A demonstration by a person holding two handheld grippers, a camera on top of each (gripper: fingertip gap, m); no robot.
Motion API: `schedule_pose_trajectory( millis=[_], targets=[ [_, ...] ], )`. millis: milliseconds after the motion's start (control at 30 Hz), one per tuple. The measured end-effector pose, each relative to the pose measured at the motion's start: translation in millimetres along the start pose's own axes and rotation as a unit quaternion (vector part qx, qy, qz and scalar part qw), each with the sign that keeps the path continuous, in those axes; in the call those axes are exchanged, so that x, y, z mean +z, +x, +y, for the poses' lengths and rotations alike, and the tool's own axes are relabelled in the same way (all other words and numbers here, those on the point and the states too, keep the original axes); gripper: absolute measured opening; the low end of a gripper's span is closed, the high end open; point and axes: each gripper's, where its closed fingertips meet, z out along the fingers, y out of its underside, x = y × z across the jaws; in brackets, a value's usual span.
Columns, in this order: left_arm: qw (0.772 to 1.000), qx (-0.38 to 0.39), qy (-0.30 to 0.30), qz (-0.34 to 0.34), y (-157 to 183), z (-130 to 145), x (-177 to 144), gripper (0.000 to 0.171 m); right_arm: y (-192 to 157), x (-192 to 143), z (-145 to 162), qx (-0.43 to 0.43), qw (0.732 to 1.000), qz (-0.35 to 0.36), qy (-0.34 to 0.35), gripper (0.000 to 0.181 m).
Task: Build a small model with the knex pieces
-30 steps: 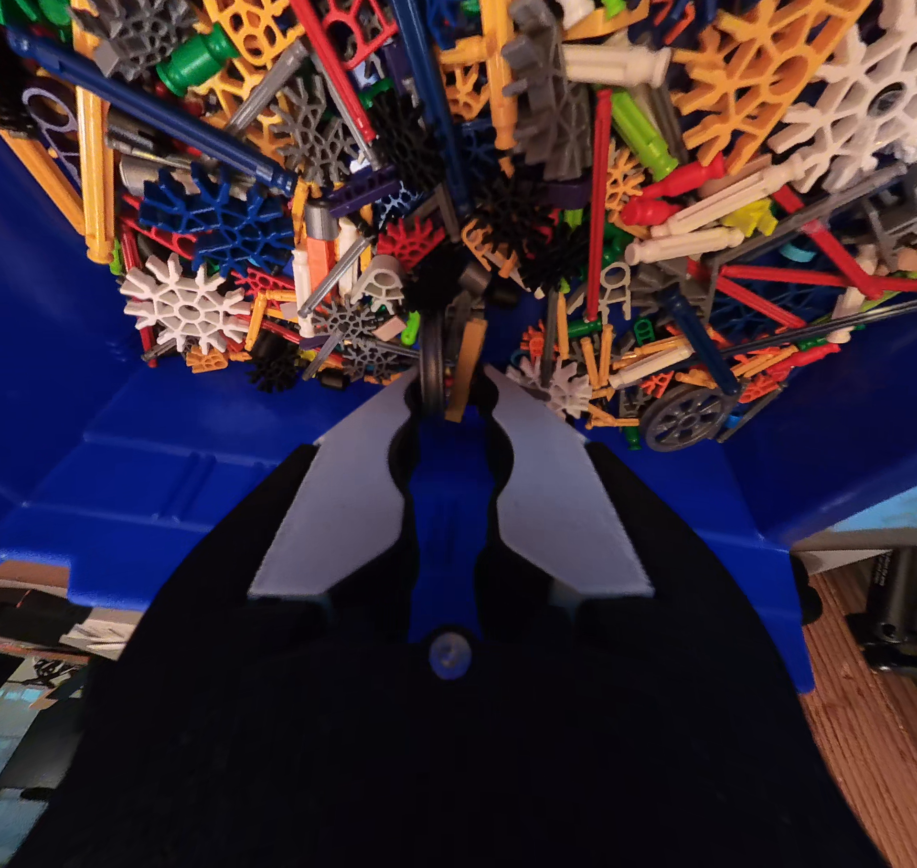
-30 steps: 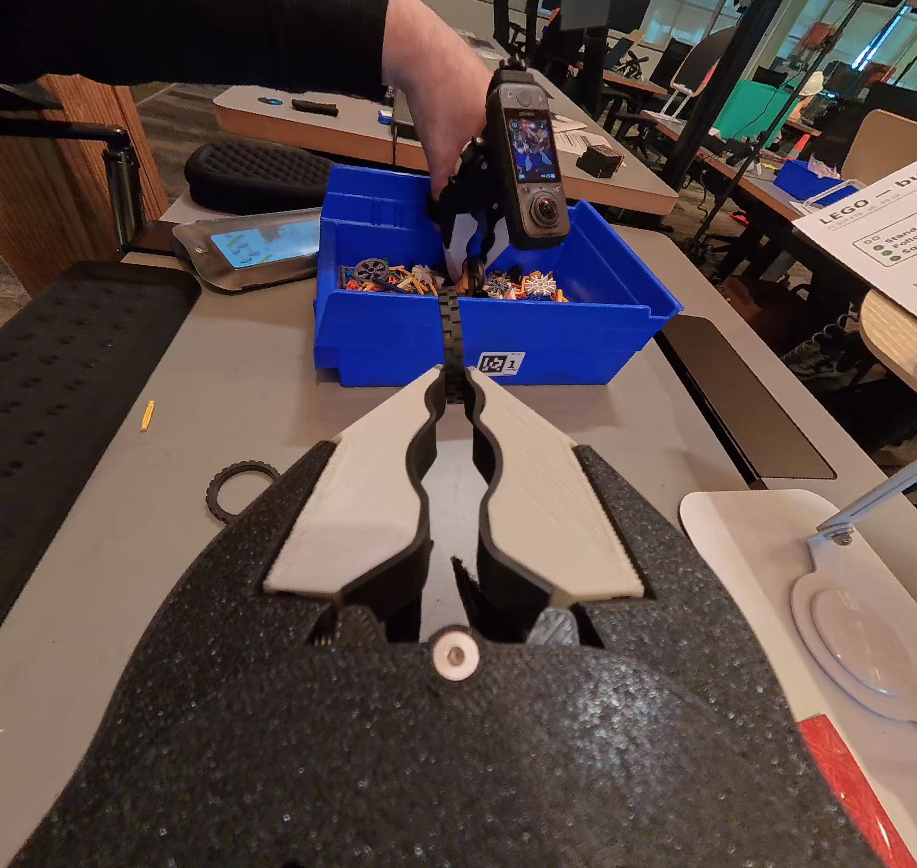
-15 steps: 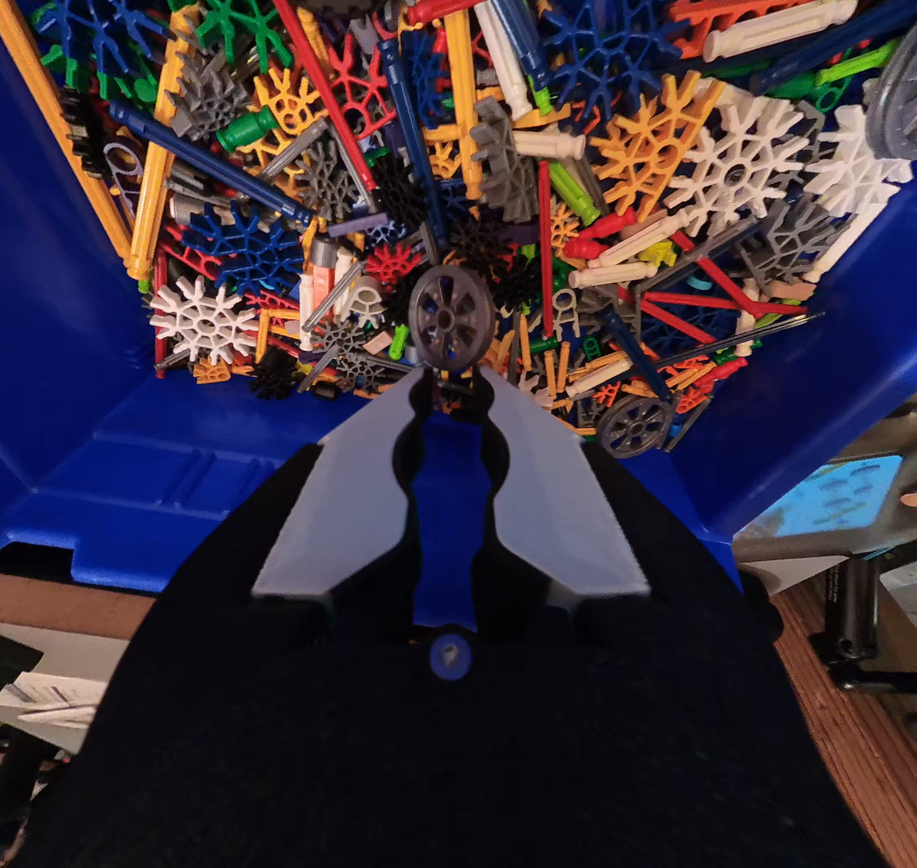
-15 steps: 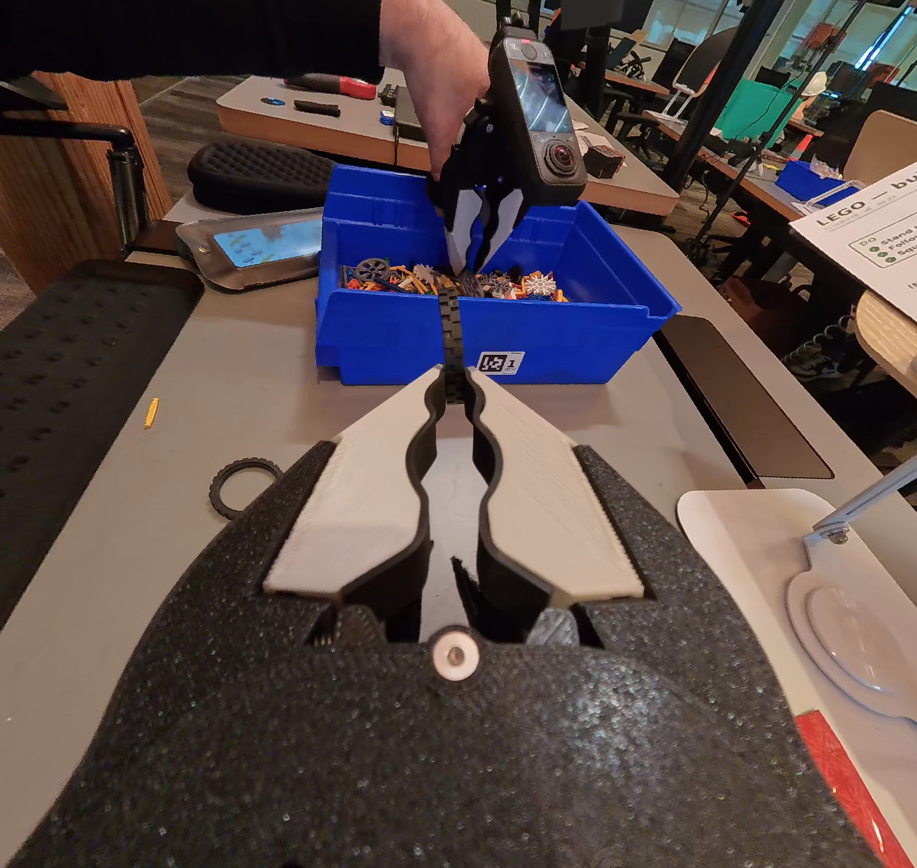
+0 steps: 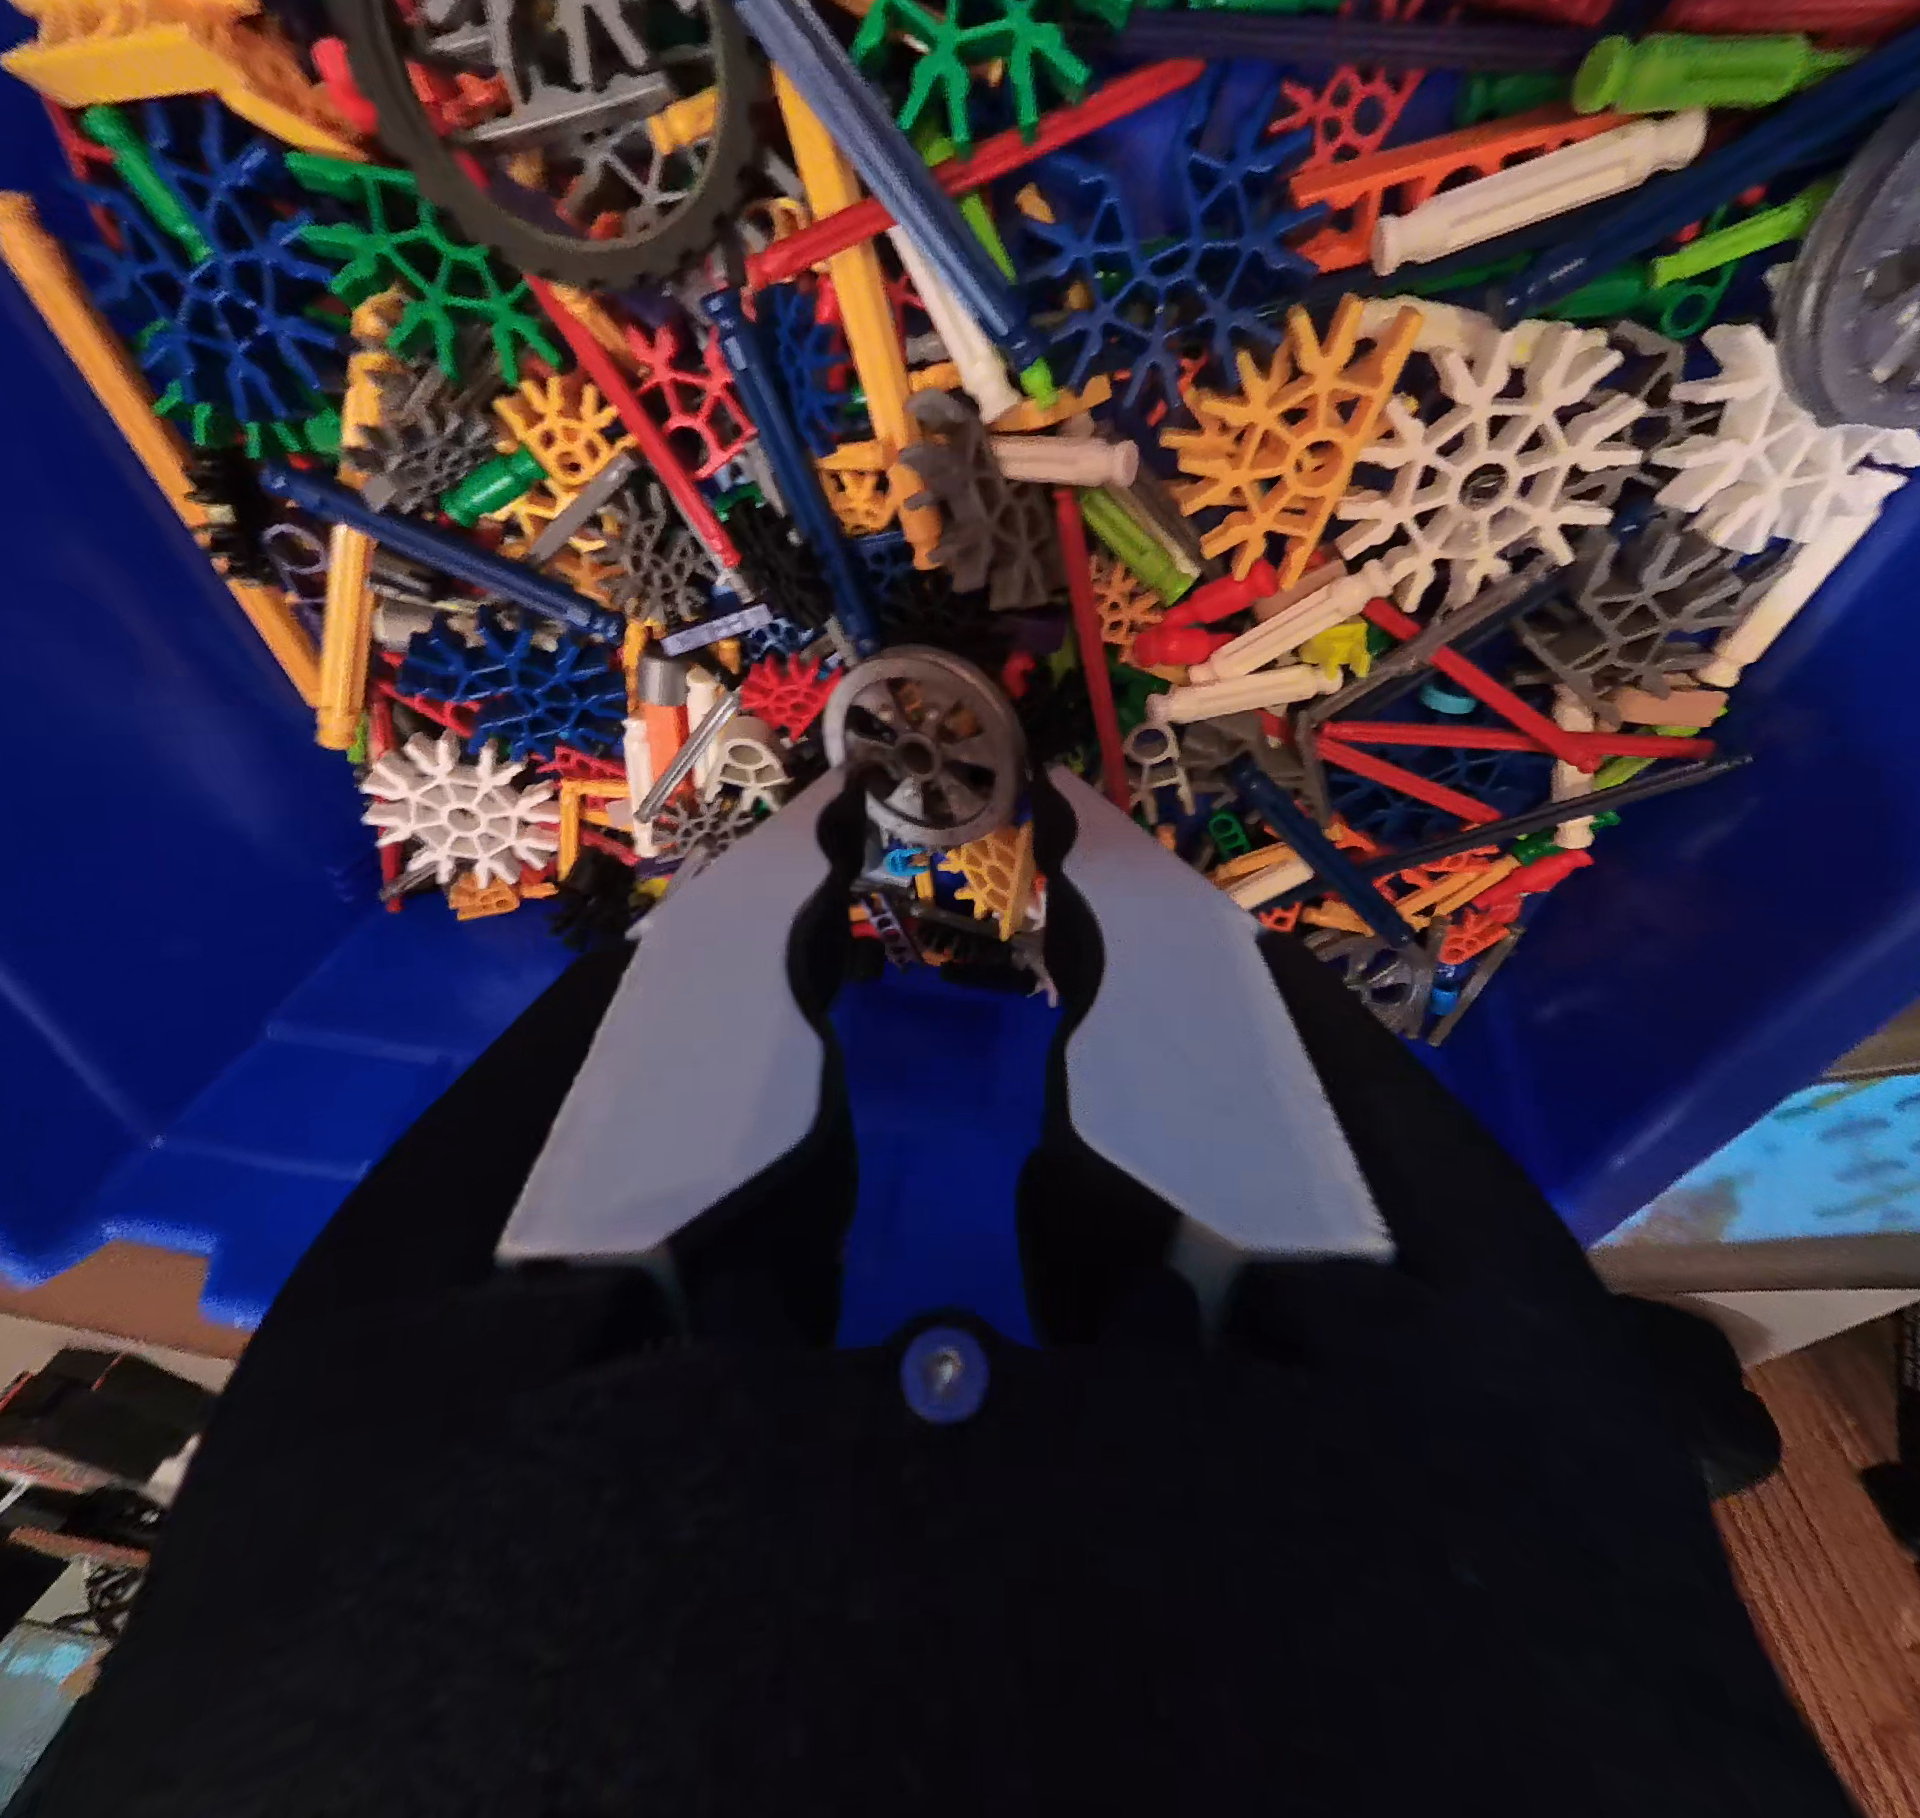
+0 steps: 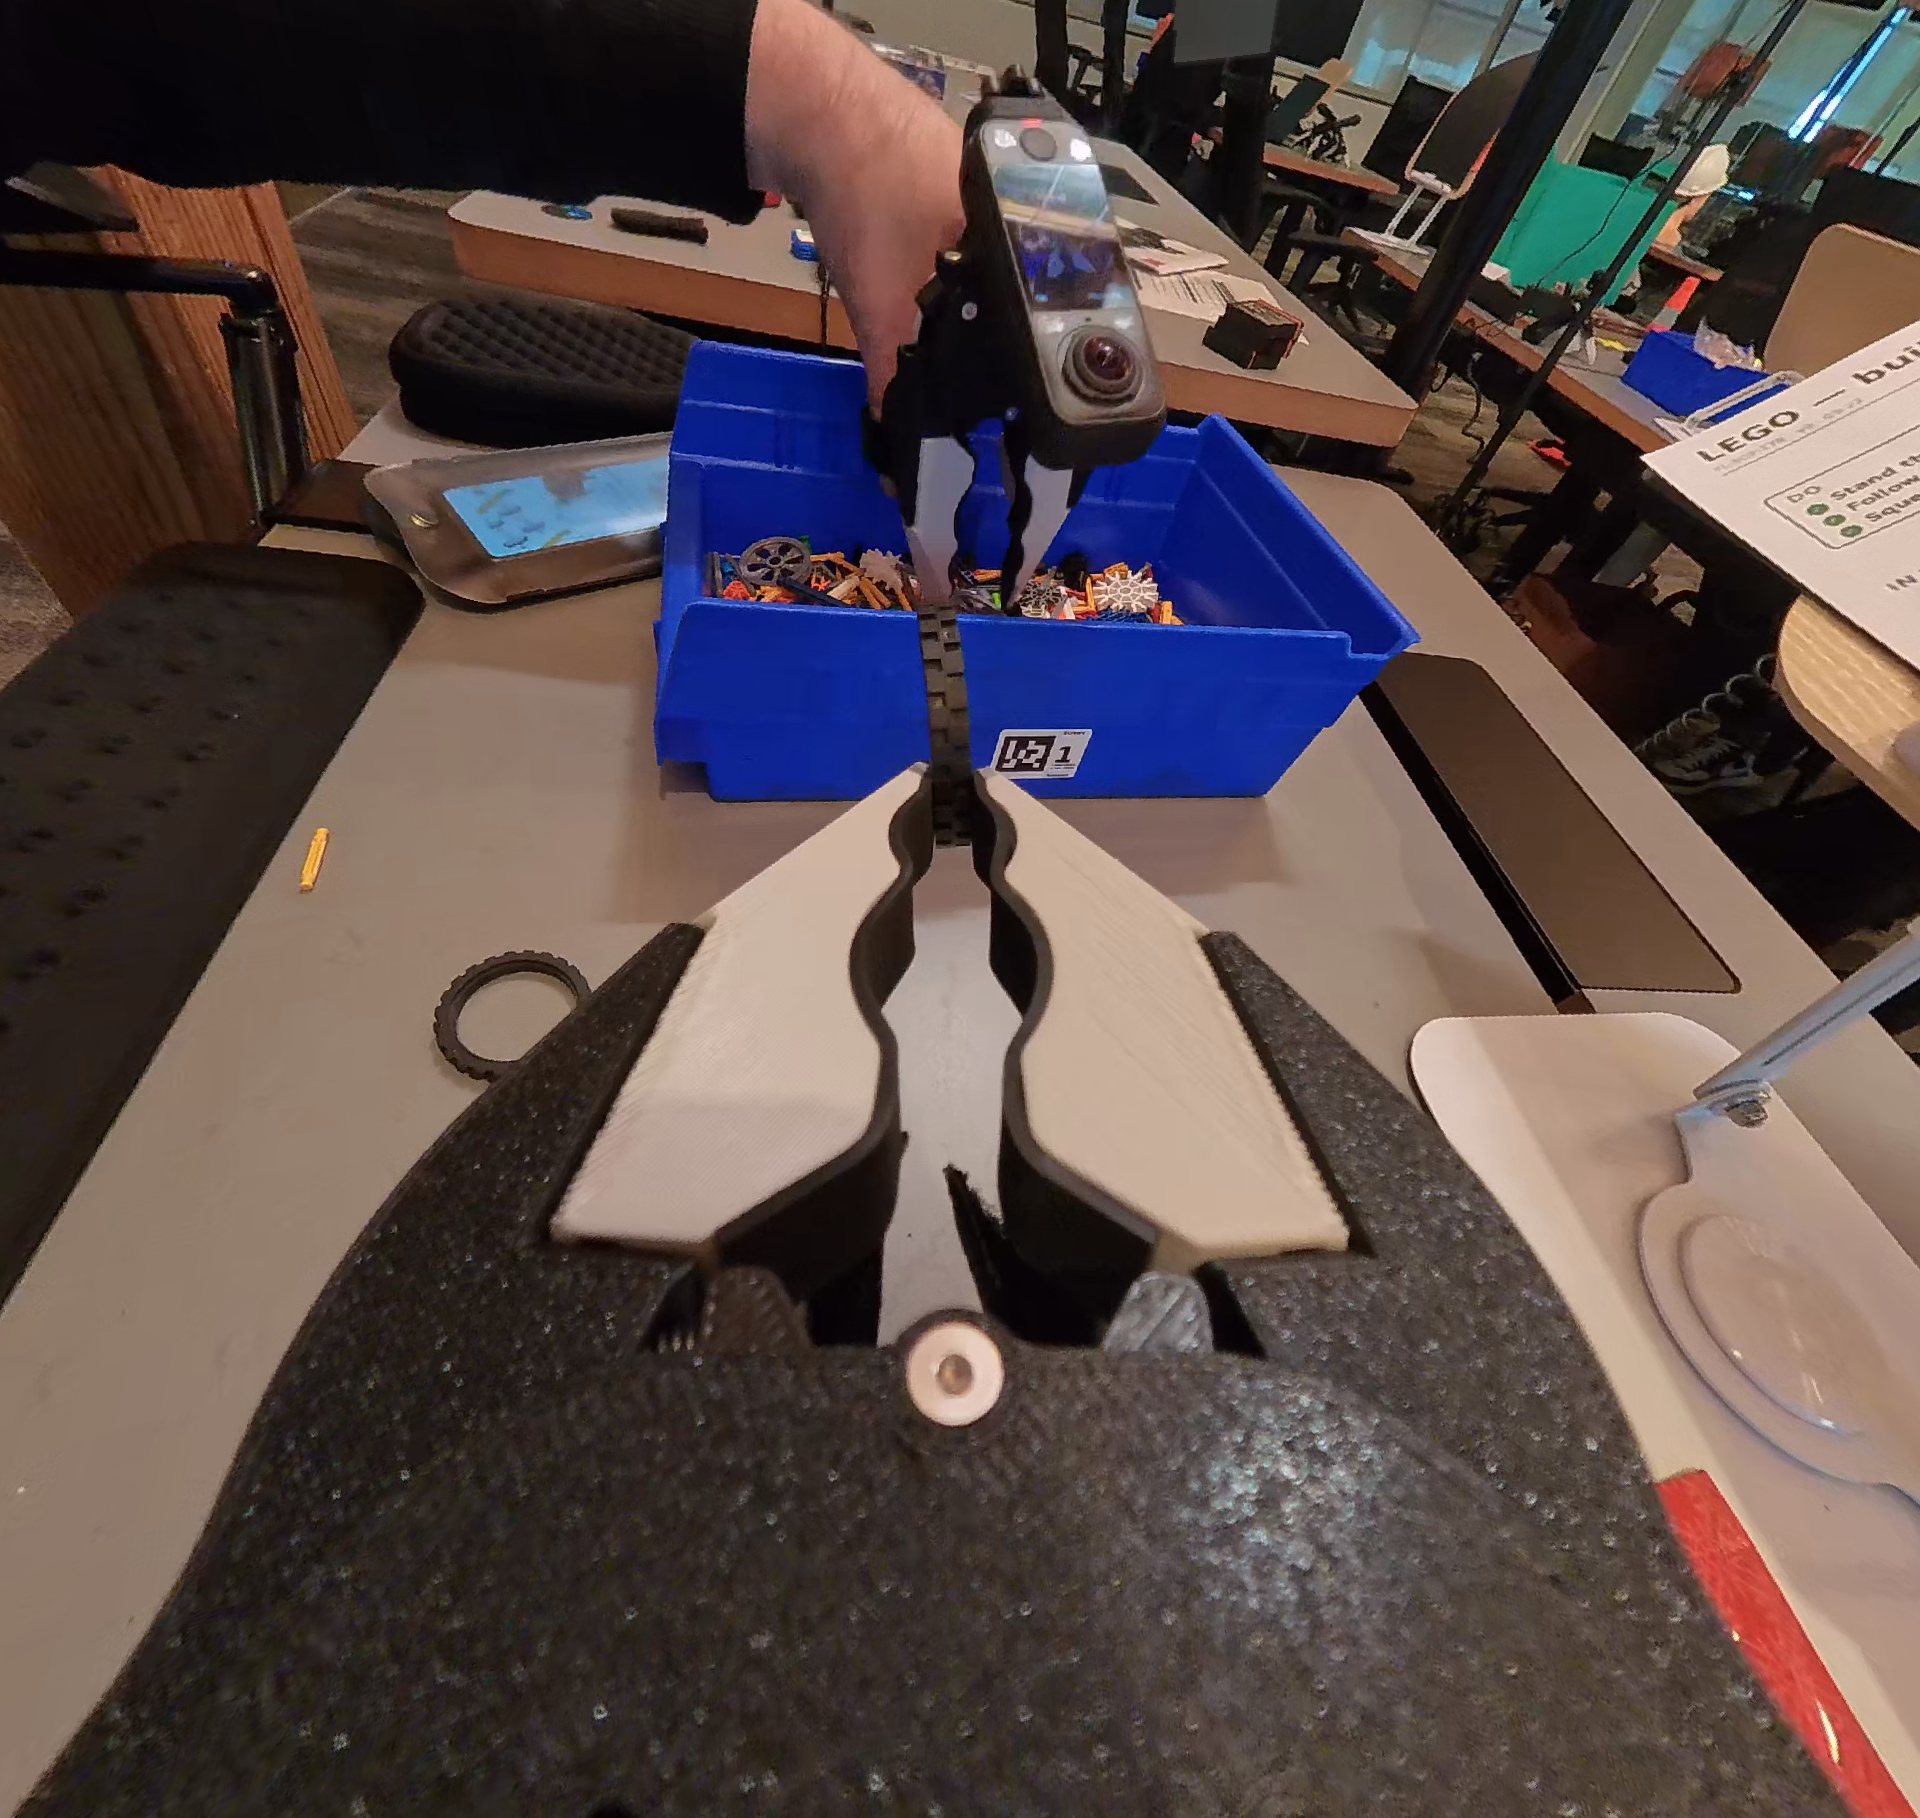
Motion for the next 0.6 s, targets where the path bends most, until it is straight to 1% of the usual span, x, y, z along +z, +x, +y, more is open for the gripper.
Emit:
schedule_pose_trajectory(
  millis=[100,267,300,333,433,500,600],
  targets=[
    [1.000,0.008,0.007,-0.003,1,-3,0,0.022,0,0,0,-0.001,1.000,0.000,-0.001,0.005],
    [1.000,-0.006,0.030,-0.003,-2,-4,-11,0.019,2,-1,1,0.001,1.000,0.002,0.000,0.005],
    [0.999,-0.007,0.040,-0.009,-4,-5,-15,0.005,2,-1,1,0.002,1.000,0.002,0.000,0.005],
    [0.998,-0.014,0.055,0.002,-1,-8,-19,0.005,3,-2,2,0.002,1.000,0.003,-0.001,0.005],
    [0.995,-0.028,0.097,0.007,0,-16,-33,0.005,3,-2,2,0.004,1.000,0.003,-0.001,0.005],
    [0.989,-0.041,0.142,0.018,5,-27,-48,0.005,4,-3,2,0.005,1.000,0.003,0.000,0.005],
    [0.987,-0.040,0.155,0.010,10,-32,-65,0.005,6,-6,1,0.005,1.000,0.004,0.001,0.005]
  ],
)
